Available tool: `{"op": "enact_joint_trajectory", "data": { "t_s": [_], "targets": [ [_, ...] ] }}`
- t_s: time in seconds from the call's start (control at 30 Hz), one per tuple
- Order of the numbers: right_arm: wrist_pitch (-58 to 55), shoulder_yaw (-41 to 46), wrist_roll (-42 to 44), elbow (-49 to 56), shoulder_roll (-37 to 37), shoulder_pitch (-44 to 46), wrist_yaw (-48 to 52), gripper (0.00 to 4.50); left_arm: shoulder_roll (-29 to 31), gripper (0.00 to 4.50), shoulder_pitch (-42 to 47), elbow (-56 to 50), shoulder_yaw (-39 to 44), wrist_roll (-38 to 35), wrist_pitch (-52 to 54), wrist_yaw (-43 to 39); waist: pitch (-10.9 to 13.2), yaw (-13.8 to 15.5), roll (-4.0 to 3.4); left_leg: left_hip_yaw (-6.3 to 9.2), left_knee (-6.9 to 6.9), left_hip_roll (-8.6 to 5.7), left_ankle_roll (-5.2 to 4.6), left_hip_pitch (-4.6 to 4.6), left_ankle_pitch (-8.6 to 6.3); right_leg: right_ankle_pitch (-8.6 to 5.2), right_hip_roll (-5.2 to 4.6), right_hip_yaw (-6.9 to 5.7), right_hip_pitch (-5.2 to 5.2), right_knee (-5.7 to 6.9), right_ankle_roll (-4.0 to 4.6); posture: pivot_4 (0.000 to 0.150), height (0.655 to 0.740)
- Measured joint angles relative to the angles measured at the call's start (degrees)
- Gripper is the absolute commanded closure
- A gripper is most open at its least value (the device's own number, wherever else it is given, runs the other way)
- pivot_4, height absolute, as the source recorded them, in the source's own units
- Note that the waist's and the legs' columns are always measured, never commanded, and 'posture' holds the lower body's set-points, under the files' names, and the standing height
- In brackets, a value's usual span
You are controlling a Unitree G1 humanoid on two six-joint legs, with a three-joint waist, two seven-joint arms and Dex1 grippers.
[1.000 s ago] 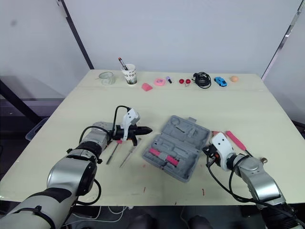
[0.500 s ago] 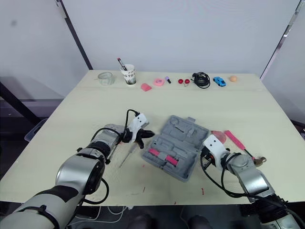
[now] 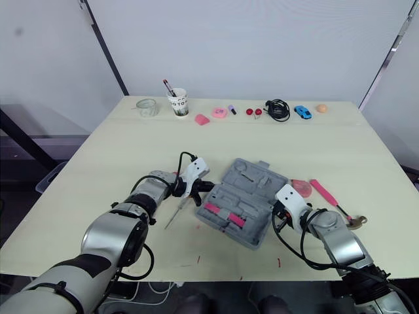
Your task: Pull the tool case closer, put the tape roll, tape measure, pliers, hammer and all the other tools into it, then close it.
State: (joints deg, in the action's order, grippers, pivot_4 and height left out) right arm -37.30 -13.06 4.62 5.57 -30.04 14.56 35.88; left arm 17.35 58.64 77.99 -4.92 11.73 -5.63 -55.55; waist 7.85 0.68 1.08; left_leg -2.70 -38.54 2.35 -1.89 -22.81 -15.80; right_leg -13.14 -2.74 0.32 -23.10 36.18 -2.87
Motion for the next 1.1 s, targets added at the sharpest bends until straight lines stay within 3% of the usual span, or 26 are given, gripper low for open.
{"op": "enact_joint_trajectory", "data": {
  "t_s": [0.67, 1.1],
  "targets": [
    [5.68, 1.56, 1.33, -4.11, -1.73, -0.66, 6.66, 4.50, 3.46, 4.43, -3.26, -1.32, 0.23, -0.62, 0.03, -19.77, -0.01, -0.20, 0.01, -0.01, -0.01, 0.00, 0.00, 0.05, 0.00, -0.01, 0.00, 0.01, 0.00, 0.09, 0.01, 0.150, 0.7400],
    [9.71, 1.59, 1.60, -5.83, -1.60, -0.86, 9.84, 4.50, 4.34, 4.43, -8.25, -5.53, 0.30, -3.20, -1.29, -26.42, -0.02, -0.27, 0.01, 0.00, -0.13, 0.00, 0.00, 0.10, 0.00, -0.01, 0.00, 0.04, 0.00, 0.29, 0.01, 0.150, 0.7400]
  ]
}}
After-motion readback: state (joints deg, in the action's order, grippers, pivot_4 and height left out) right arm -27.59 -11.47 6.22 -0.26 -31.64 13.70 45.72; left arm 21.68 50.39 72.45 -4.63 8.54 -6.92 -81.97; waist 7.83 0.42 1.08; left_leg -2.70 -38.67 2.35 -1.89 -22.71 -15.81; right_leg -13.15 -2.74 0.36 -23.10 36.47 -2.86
